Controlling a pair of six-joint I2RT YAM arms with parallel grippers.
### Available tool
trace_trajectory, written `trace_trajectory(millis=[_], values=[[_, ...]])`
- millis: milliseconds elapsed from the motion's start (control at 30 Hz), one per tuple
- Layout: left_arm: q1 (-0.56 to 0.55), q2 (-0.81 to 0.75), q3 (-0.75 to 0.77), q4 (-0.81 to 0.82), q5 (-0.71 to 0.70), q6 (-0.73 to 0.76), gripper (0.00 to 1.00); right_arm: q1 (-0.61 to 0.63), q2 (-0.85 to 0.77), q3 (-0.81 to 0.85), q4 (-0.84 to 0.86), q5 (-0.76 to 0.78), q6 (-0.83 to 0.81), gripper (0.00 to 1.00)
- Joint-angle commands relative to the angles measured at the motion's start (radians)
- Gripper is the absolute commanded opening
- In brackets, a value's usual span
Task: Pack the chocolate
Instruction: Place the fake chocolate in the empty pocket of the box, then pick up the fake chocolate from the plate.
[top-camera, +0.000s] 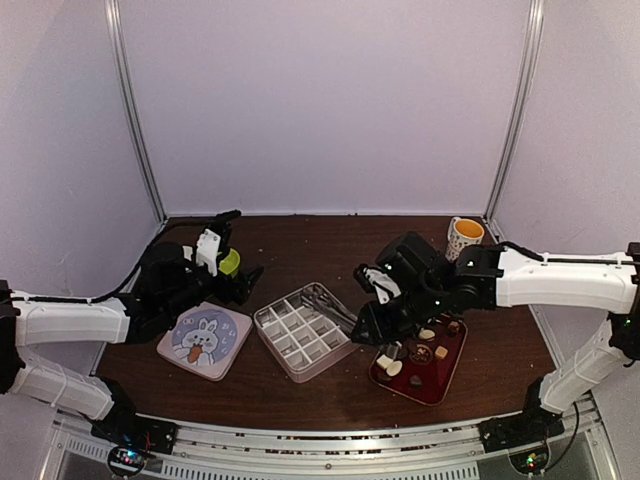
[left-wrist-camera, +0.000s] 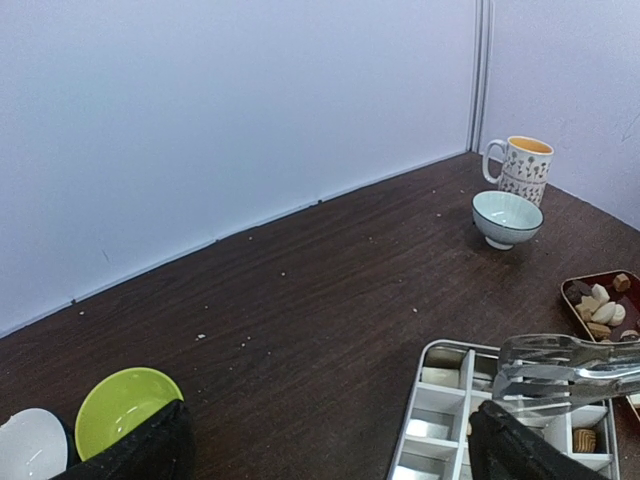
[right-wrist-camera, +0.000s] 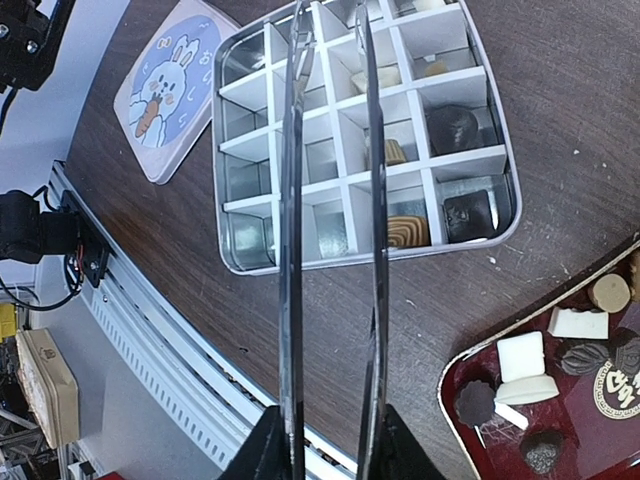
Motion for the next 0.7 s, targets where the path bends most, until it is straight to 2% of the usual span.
trace_trajectory(millis=[0,267,667], values=[[-0.004,0.010,0.027,0.031,0.016,0.007,0.98,0.006,-0.057,0.025,-0.062,0.055,-0.017,0.26],[-0.004,0.007,0.027,0.024,0.010,0.014,0.98,0.006,-0.218,-0.045,-0.196,0.078,0.028,0.26],[-0.004,0.016,0.034,0.020,0.015,0.016,0.98,-0.005,-0.515,-0.244,-0.420,0.170,0.161,0.28]])
